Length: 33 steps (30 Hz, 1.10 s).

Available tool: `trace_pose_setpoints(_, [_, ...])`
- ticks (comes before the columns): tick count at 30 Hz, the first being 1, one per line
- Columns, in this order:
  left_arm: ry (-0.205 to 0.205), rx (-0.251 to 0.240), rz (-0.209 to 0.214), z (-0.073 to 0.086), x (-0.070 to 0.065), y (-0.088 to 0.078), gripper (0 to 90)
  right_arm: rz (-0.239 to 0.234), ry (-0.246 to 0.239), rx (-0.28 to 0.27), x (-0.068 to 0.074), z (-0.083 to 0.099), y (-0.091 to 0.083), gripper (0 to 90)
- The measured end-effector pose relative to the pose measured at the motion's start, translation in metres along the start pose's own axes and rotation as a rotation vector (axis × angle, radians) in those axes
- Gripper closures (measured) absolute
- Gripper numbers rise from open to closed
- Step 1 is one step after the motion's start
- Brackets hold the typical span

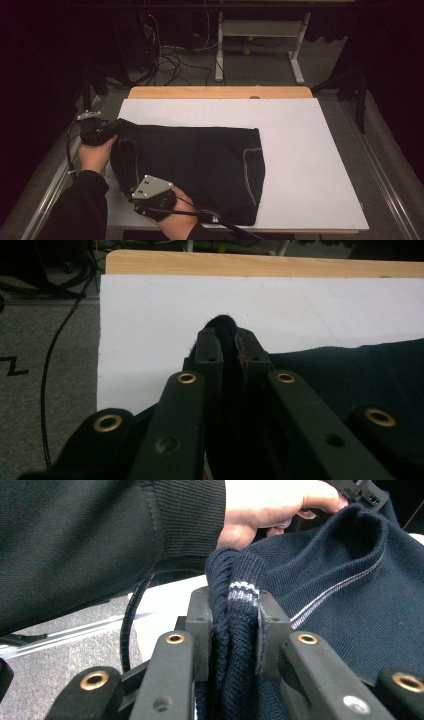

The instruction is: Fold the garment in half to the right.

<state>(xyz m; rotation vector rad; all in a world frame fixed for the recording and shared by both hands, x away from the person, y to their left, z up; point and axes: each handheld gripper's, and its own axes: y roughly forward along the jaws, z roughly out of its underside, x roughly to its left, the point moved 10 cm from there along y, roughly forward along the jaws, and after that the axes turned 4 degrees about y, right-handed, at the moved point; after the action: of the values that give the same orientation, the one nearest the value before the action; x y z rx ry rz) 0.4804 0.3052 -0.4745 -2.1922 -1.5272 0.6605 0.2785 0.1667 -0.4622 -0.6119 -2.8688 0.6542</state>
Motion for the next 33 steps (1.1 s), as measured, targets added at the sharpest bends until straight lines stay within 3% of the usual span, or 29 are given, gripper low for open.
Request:
trace_pose_setpoints(7, [0.011, -0.01, 0.005, -0.005, -0.01, -0.001, 79.8, 0.012, 0.008, -0.007, -0.002, -0.001, -0.003, 74.1])
trace_pose_setpoints(14, [0.042, -0.002, -0.005, -0.016, -0.025, 0.002, 79.7, 0.039, 0.018, -0.045, -0.011, -0.003, -0.022, 74.1])
trace_pose_setpoints(24, [0.106, -0.023, 0.021, -0.043, -0.072, 0.008, 79.6, 0.087, 0.035, -0.096, -0.027, 0.001, -0.058, 74.0])
trace_pose_setpoints(30, [0.141, -0.02, 0.015, -0.051, -0.099, 0.017, 79.7, 0.127, 0.023, -0.111, -0.035, 0.009, -0.077, 74.1])
trace_pose_setpoints(33, [0.143, -0.027, 0.034, -0.054, -0.112, 0.022, 79.7, 0.14, 0.014, -0.11, -0.038, 0.014, -0.085, 74.1])
